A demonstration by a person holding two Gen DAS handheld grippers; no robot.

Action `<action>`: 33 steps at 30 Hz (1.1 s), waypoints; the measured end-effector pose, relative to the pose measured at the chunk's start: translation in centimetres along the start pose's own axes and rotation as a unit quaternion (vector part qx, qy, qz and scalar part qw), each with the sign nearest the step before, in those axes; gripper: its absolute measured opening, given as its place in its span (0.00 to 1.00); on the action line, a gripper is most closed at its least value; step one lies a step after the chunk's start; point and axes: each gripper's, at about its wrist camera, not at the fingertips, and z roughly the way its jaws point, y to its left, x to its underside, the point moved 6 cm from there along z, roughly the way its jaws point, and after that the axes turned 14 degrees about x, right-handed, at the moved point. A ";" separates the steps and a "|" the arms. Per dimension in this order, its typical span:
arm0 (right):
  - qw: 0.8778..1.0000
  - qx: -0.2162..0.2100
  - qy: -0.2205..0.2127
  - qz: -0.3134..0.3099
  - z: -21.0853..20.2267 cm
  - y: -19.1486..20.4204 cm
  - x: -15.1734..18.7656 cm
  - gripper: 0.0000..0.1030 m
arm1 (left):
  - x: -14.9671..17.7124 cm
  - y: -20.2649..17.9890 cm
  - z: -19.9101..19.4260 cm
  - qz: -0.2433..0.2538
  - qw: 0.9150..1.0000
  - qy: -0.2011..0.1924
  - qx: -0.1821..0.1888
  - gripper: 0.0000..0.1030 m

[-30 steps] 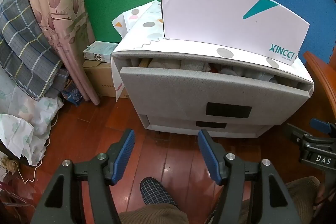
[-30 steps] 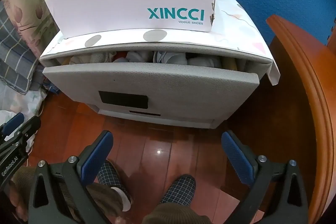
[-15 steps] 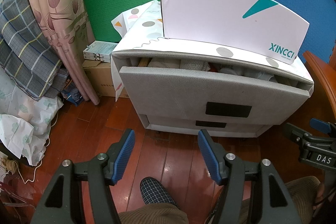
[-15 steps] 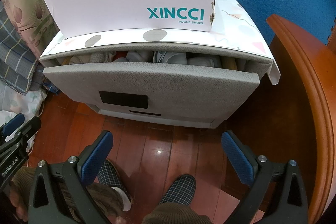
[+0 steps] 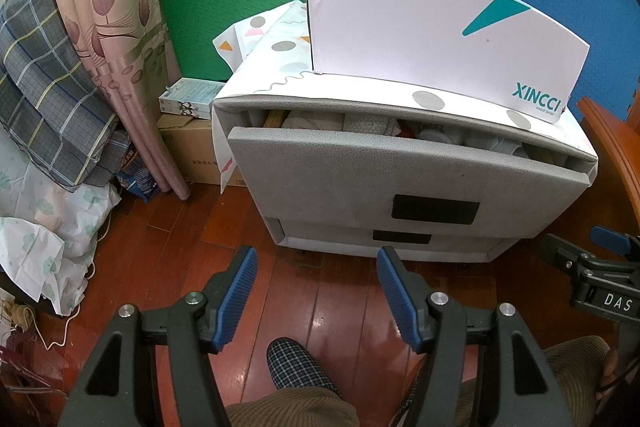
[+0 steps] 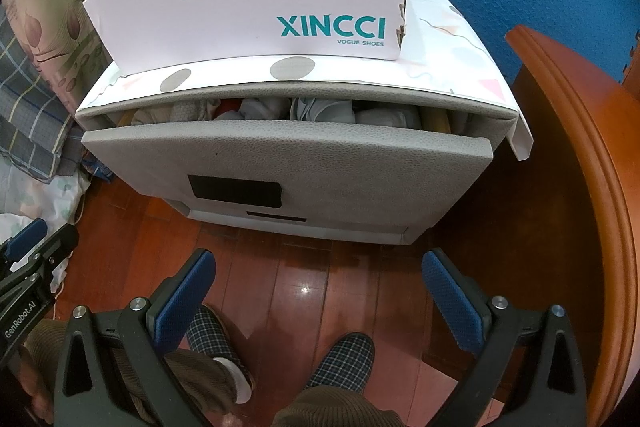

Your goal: Take underwear out of drawer

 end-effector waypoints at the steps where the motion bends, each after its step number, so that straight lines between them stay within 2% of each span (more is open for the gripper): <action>1: 1.000 -0.001 0.000 0.001 0.0 -0.1 0.0 0.99 | 0.0 0.0 0.0 0.000 1.000 0.000 0.000 0.62; 18: 1.000 -0.015 0.004 0.014 0.4 -0.6 0.0 0.99 | 0.0 0.3 0.0 -0.019 1.000 0.000 0.008 0.62; 25: 0.999 -0.024 0.009 0.021 0.5 -0.7 0.2 0.99 | -1.3 -0.1 0.7 -0.048 0.998 -0.020 0.048 0.62; 28: 0.999 -0.027 0.010 0.025 0.5 -0.9 0.2 0.99 | -1.7 -0.1 1.5 -0.045 0.999 0.001 0.031 0.62; 33: 0.999 -0.032 0.013 0.032 0.7 -1.2 0.2 0.99 | -2.8 0.1 2.7 -0.061 0.997 0.008 0.037 0.62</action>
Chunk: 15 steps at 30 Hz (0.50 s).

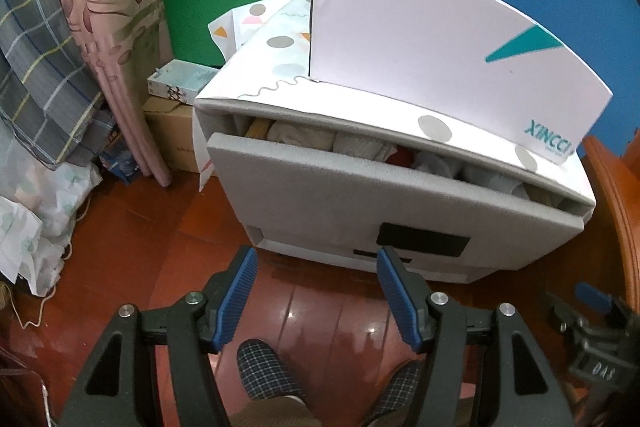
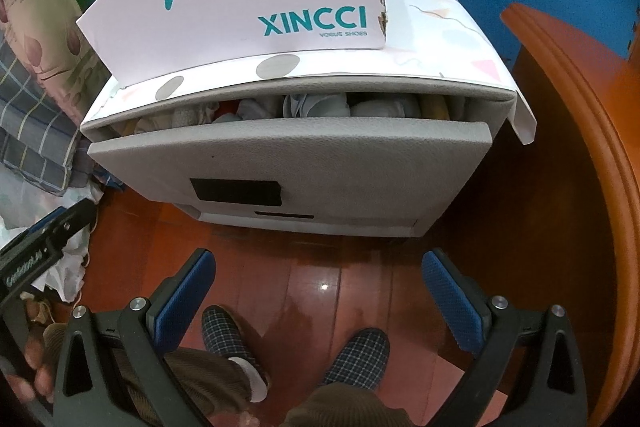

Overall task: Take underwear out of drawer
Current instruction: 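Pull the grey drawer front outward with the left tool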

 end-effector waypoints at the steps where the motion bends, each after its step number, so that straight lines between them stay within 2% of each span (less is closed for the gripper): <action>1: 1.000 -0.001 0.001 0.002 0.0 0.0 0.0 0.99 | -0.2 0.1 0.1 -0.001 1.000 -0.004 -0.001 0.62; 7: 1.000 -0.003 0.003 0.004 0.1 -0.2 0.1 0.99 | -2.1 0.5 1.2 -0.014 1.000 -0.010 0.008 0.62; 15: 1.000 -0.006 0.006 0.007 0.1 -0.2 0.1 0.99 | -4.6 2.1 3.1 -0.073 0.996 -0.011 0.057 0.62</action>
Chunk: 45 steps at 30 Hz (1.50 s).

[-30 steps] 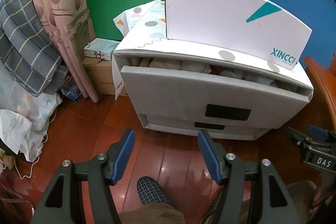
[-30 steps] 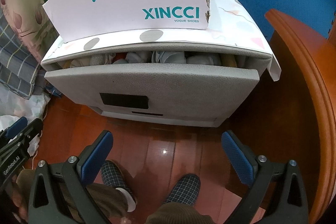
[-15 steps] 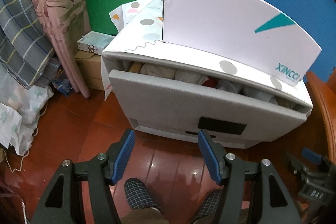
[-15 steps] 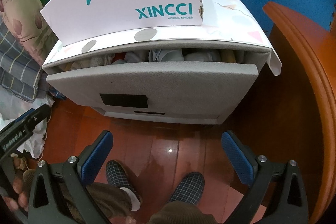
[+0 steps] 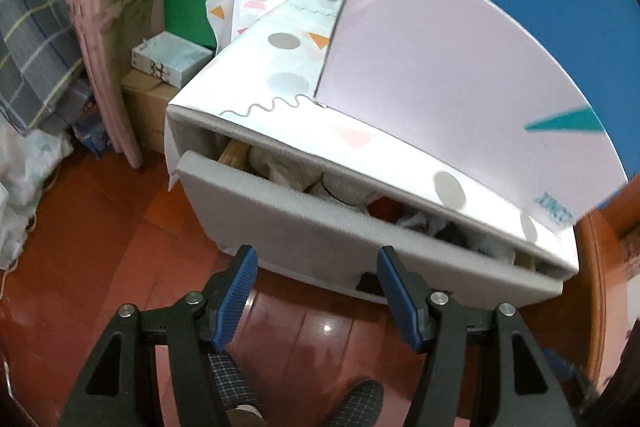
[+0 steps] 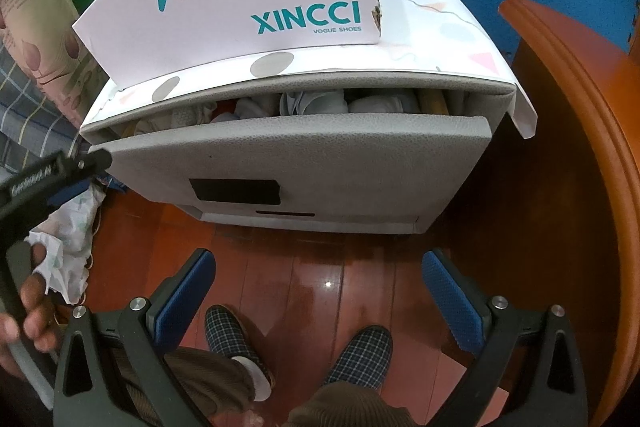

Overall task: Take underwear out of drawer
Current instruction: 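Pull the grey drawer front outward with the left tool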

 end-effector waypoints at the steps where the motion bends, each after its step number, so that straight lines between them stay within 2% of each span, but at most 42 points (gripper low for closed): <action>1: 1.000 0.000 0.000 0.000 0.0 0.0 0.0 0.99 | -0.3 0.2 0.3 -0.008 1.000 0.003 0.005 0.62; 10: 1.000 -0.008 0.005 0.006 0.2 -0.2 0.0 0.99 | -1.7 2.2 3.4 -0.065 0.997 0.020 0.026 0.68; 12: 1.000 -0.010 0.006 0.008 0.3 -0.2 0.0 0.99 | -2.0 2.6 4.1 -0.079 0.996 0.021 0.032 0.73; 22: 1.000 -0.013 0.010 0.011 0.4 -0.3 0.0 0.99 | -2.2 4.3 6.8 -0.130 0.991 0.039 0.017 0.86; 31: 1.000 -0.008 0.005 0.011 0.2 -0.3 0.0 0.99 | -2.2 4.9 8.1 -0.117 0.992 0.038 -0.002 0.94; 37: 1.000 -0.005 0.001 0.009 0.1 -0.3 -0.2 0.99 | -1.9 4.3 7.7 -0.108 0.992 0.065 -0.011 0.95; 45: 1.000 -0.006 -0.012 0.017 -0.8 -0.7 -0.1 0.99 | 1.8 3.7 4.7 -0.103 0.990 0.099 -0.022 0.96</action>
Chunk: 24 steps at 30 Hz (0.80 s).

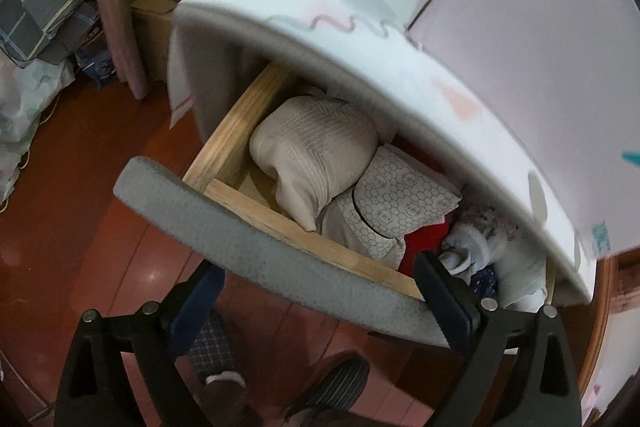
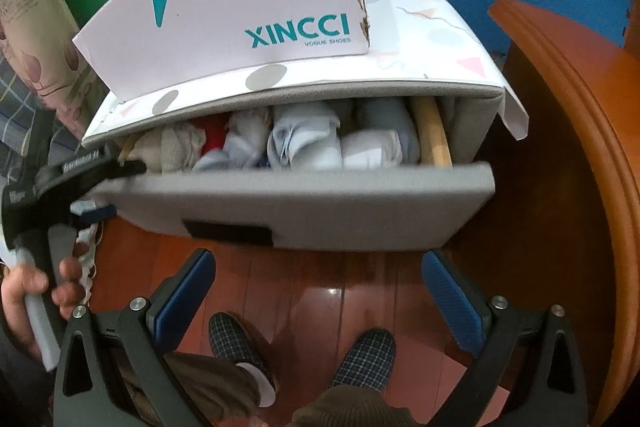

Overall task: Take underwear out of drawer
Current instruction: 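Pull the grey drawer front outward with the left tool, then grasp the white rolled garment with black band with the right tool while the left tool moves over the drawer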

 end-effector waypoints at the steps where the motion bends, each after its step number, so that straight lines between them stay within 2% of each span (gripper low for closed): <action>1: 1.000 -0.001 0.002 -0.001 -0.2 0.0 0.1 0.99 | 0.4 -0.1 -0.2 0.001 1.000 0.003 -0.003 0.96; 8: 0.999 -0.006 0.017 -0.028 -1.4 0.1 0.9 0.99 | 3.9 0.0 -2.2 0.012 0.999 0.024 -0.039 0.96; 17: 0.997 -0.008 0.053 -0.053 -2.1 0.0 0.3 0.99 | 7.3 1.4 -4.2 0.012 0.997 0.056 -0.061 0.96; 24: 0.994 -0.005 0.080 -0.074 -1.5 0.1 -0.2 0.99 | 8.9 0.7 -5.1 0.021 0.995 0.055 -0.084 0.96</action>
